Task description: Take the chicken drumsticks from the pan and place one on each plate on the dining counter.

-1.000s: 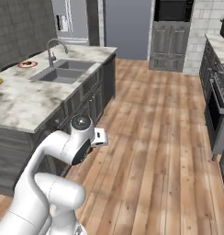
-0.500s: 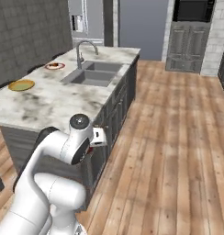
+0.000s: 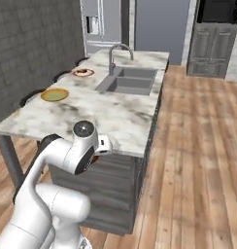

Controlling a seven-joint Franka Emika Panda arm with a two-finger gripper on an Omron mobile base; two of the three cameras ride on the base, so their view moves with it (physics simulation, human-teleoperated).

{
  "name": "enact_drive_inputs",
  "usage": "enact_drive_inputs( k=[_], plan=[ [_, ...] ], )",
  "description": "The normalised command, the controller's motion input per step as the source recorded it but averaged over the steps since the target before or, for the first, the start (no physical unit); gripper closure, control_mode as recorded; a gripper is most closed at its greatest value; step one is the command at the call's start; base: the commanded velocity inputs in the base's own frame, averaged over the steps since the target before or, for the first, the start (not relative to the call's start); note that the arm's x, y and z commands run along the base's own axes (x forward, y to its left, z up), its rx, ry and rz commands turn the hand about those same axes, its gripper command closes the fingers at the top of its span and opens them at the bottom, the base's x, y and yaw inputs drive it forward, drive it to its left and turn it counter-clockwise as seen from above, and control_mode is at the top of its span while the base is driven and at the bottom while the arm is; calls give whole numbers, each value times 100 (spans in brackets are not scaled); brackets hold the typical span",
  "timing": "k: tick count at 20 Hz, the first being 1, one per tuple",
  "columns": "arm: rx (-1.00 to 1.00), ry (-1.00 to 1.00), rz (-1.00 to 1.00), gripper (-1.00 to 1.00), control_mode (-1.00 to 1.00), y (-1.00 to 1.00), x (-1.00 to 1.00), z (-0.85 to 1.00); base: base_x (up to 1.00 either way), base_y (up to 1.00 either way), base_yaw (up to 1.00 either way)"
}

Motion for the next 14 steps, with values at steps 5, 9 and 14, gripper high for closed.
enact_drive_inputs(
  k=[5, 9, 14],
  plan=[
    [0, 0, 0, 100, 100, 0, 0, 0, 0, 100, -31],
    [0, 0, 0, 100, 100, 0, 0, 0, 0, 100, -38],
    [0, 0, 0, 100, 100, 0, 0, 0, -3, 100, -42]
  ],
)
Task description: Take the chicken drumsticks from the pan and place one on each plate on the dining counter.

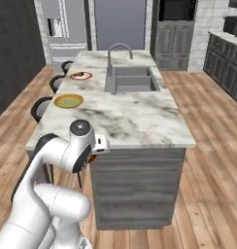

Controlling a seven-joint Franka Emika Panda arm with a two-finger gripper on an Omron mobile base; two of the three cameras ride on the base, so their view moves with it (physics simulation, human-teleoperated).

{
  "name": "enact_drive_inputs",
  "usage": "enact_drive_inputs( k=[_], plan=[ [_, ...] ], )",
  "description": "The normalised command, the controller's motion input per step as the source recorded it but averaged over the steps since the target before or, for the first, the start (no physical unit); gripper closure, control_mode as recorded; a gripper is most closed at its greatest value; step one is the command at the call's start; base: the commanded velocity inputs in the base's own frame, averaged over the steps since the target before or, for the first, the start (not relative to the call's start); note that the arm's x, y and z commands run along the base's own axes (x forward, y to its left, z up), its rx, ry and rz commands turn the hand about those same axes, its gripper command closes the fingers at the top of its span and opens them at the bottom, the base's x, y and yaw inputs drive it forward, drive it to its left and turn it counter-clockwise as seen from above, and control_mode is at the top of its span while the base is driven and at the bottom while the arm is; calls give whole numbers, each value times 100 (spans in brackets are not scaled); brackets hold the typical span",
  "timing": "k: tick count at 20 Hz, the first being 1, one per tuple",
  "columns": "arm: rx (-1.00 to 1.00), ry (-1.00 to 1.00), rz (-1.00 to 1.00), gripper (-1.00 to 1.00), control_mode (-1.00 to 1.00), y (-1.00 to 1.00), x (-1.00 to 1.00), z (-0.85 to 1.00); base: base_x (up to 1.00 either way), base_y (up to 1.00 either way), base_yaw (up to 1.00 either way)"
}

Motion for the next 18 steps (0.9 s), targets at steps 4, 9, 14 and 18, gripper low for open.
enact_drive_inputs(
  k=[4, 9, 14, 18],
  plan=[
    [0, 0, 0, 100, 100, 0, 0, 0, -11, 100, -41],
    [0, 0, 0, 100, 100, 0, 0, 0, -19, 100, -41],
    [0, 0, 0, 100, 100, 0, 0, 0, -10, 100, -37],
    [0, 0, 0, 100, 100, 0, 0, 0, 0, 100, -30]
  ],
)
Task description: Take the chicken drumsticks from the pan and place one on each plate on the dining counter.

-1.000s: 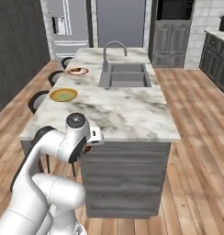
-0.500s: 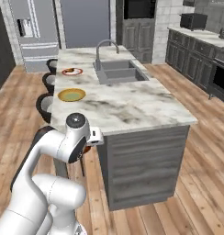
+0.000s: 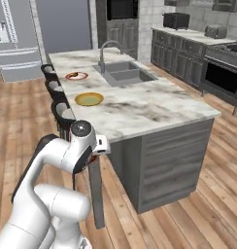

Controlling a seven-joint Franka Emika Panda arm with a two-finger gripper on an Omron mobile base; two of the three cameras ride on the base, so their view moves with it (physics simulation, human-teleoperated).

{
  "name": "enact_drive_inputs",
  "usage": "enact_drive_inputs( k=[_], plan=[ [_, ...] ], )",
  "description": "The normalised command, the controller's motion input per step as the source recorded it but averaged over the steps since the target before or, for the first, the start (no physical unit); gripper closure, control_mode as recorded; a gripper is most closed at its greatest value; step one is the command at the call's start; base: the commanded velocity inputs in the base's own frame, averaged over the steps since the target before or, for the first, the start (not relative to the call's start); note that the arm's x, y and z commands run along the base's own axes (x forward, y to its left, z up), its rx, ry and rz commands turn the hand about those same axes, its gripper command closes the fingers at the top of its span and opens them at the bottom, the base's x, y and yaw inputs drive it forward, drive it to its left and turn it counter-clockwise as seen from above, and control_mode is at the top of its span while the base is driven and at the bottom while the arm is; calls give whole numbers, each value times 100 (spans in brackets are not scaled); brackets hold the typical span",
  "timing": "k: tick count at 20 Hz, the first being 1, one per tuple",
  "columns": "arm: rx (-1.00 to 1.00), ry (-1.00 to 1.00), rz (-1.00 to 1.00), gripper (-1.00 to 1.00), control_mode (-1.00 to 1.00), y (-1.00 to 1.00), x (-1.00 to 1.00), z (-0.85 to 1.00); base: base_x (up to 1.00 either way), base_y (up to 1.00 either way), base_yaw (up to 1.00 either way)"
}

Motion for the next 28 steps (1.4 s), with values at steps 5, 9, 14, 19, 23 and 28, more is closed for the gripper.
enact_drive_inputs(
  k=[5, 9, 14, 19, 23, 28],
  plan=[
    [0, 0, 0, 100, 100, 0, 0, 0, 7, 100, -29],
    [0, 0, 0, 100, 100, 0, 0, 0, 29, 97, -28],
    [0, 0, 0, 100, 100, 0, 0, 0, 48, 68, -23],
    [0, 0, 0, 100, 100, 0, 0, 0, 48, 44, -15],
    [0, 0, 0, 100, 100, 0, 0, 0, 29, 36, -12],
    [0, 0, 0, 100, 100, 0, 0, 0, 44, 19, -10]
  ],
)
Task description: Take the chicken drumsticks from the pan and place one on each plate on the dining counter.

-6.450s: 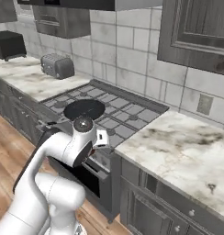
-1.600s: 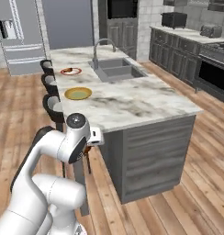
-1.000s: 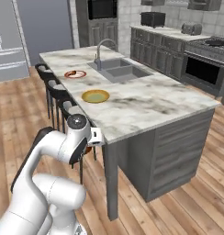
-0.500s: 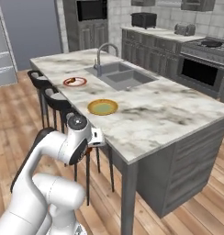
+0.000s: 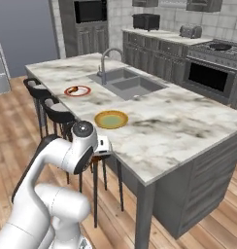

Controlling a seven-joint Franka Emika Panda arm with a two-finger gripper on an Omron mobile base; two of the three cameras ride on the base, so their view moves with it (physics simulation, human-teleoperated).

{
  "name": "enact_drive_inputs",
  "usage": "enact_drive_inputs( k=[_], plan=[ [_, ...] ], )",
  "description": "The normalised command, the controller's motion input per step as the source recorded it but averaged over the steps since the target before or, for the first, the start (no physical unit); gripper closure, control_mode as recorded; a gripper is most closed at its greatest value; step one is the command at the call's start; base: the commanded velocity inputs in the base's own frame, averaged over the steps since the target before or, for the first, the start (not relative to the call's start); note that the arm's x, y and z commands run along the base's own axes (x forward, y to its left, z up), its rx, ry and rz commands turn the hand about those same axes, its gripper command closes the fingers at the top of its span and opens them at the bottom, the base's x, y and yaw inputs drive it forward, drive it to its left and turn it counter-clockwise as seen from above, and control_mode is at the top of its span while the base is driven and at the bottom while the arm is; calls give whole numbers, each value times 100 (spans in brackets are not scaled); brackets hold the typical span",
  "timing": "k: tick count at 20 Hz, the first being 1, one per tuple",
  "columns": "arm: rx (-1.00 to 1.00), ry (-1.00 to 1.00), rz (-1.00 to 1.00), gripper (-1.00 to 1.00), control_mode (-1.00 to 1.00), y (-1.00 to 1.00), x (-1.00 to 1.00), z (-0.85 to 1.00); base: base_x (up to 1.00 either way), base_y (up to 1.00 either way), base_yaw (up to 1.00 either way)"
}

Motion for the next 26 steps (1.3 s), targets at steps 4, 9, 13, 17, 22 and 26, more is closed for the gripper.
enact_drive_inputs(
  k=[4, 9, 13, 17, 22, 26],
  plan=[
    [0, 0, 0, 100, 100, 0, 0, 0, 51, 12, -9],
    [0, 0, 0, 100, 100, 0, 0, 0, 64, 4, -13],
    [0, 0, 0, 100, 100, 0, 0, 0, 68, 17, -24],
    [0, 0, 0, 100, 100, 0, 0, 0, 60, 23, -26],
    [0, 0, 0, 100, 100, 0, 0, 0, 59, 19, -25],
    [0, 1, -11, 100, -100, 4, 26, 18, 25, 8, -12]
  ],
)
